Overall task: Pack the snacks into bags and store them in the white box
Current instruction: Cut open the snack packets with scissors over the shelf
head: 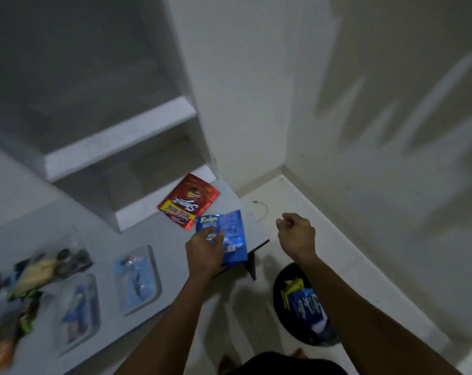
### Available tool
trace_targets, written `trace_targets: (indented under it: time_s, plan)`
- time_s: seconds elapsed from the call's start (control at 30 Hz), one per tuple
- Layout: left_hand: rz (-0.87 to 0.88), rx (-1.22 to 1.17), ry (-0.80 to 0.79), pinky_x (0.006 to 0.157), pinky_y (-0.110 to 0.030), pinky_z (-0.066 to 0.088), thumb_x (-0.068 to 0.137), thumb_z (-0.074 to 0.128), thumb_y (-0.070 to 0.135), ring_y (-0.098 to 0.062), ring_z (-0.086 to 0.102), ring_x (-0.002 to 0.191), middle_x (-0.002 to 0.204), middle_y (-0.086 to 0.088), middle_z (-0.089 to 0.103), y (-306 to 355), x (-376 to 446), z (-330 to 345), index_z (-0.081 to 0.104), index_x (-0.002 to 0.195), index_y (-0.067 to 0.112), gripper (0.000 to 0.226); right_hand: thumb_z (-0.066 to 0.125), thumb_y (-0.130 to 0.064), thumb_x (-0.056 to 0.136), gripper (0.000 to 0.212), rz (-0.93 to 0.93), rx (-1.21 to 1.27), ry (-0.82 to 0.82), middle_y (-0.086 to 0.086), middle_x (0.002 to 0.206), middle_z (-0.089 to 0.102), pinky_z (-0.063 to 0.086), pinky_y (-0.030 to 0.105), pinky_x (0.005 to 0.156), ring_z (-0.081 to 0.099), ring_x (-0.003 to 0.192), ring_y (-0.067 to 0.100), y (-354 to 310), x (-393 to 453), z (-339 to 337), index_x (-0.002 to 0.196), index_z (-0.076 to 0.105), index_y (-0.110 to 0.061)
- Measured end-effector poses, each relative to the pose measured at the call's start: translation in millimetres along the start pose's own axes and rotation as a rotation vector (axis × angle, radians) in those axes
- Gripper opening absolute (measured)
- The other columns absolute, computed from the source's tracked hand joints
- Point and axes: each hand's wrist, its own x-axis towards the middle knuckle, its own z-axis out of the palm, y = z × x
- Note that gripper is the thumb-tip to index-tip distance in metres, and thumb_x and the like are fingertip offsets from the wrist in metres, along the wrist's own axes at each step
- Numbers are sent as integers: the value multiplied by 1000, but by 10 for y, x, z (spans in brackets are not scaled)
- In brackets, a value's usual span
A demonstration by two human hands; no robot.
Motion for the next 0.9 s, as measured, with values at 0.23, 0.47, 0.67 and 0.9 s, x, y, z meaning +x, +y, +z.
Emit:
trace_targets:
  time_s: [0.23,0.47,0.67,0.9]
  plan:
    - [-80,3,24,93,-29,45,90,67,28,-27,63,112,126,-14,66,-714,174,-560,66,122,8,38,65,-27,90,36,-21,-35,-41,10,111,70,47,28,88,65,103,26,-295,-293,832,121,64,-10]
    - [-125,115,4,103,-42,42,94,61,36,-29,53,124,137,-11,58,-1016,592,-669,57,132,14,44,67,-35,87,51,37,-135,5,13,121,65,51,40,91,60,111,30,-269,-325,1198,129,58,-7]
    - [-60,205,94,100,-45,42,87,70,33,-35,52,122,131,-18,59,-1042,1276,-487,58,129,5,52,64,-47,86,59,62,-356,57,10,128,56,43,48,96,46,121,31,-300,140,1451,133,52,-15]
    - [-132,327,114,93,-48,46,86,66,45,-34,53,115,123,-14,58,-995,2156,-339,61,121,10,50,67,-59,78,65,126,-547,76,9,125,53,37,46,92,42,118,32,-230,512,1818,126,53,-16]
